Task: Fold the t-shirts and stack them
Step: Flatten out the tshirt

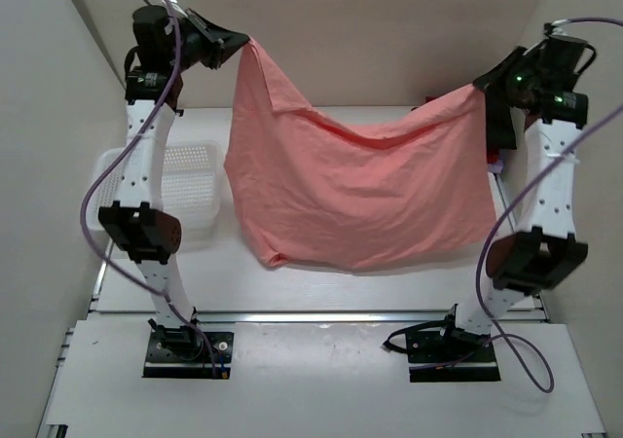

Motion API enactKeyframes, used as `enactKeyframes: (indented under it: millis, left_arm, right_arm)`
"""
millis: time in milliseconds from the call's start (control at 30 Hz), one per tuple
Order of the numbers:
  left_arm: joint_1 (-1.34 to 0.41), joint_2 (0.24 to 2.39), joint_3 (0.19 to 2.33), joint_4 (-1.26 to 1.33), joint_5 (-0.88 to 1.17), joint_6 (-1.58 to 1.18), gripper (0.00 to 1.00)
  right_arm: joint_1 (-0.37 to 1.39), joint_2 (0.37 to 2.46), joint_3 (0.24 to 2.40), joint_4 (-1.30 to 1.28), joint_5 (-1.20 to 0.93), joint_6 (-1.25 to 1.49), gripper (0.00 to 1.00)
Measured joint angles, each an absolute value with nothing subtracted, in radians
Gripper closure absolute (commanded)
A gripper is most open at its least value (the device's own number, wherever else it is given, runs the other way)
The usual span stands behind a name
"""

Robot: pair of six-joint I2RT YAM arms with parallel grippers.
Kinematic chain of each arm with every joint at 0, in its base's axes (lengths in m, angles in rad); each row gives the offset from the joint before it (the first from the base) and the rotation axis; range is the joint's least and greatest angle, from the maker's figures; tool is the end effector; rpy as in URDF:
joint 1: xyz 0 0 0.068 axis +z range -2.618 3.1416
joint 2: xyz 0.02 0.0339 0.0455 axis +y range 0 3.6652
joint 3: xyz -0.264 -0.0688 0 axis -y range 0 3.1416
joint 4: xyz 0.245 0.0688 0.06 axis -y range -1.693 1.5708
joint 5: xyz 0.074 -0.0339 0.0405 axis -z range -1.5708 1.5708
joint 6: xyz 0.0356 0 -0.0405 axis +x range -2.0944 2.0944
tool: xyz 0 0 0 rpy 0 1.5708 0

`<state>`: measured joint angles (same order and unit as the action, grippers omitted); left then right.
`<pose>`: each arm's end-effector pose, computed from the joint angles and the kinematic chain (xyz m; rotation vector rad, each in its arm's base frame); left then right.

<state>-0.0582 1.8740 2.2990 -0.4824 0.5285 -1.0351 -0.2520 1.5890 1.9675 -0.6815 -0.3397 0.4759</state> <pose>0.4001 -0.0413 0.5151 -0.4196 1.7270 -1.2432 0.3254 -0.0715 0.4916 0.4449 1.8295 0.4718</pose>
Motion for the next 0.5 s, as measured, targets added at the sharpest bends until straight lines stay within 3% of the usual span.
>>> enactKeyframes:
  millis: [133, 267, 367, 500]
  left_arm:
    - [-0.051, 2.023, 2.316, -0.485, 0.593, -1.097, 1.0]
    - [-0.034, 2.095, 2.399, -0.447, 0.634, -1.166, 1.0]
    - [-0.016, 2.035, 2.395, -0.36, 0.639, -1.214, 1.0]
    - [0.0, 1.859, 2.341, -0.303, 0.645, -1.231, 1.0]
  right_arm:
    - [-0.225, 1.789, 2.093, -0.777, -0.353, 0.463, 1.0]
    - [-0.217, 1.843, 2.258, -0.83, -0.352, 0.443, 1.0]
    - [-0.23, 1.752, 2.278, -0.778, -0.343, 0.437, 1.0]
    - [-0.301, 1.515, 2.118, -0.693, -0.358, 0.445, 1.0]
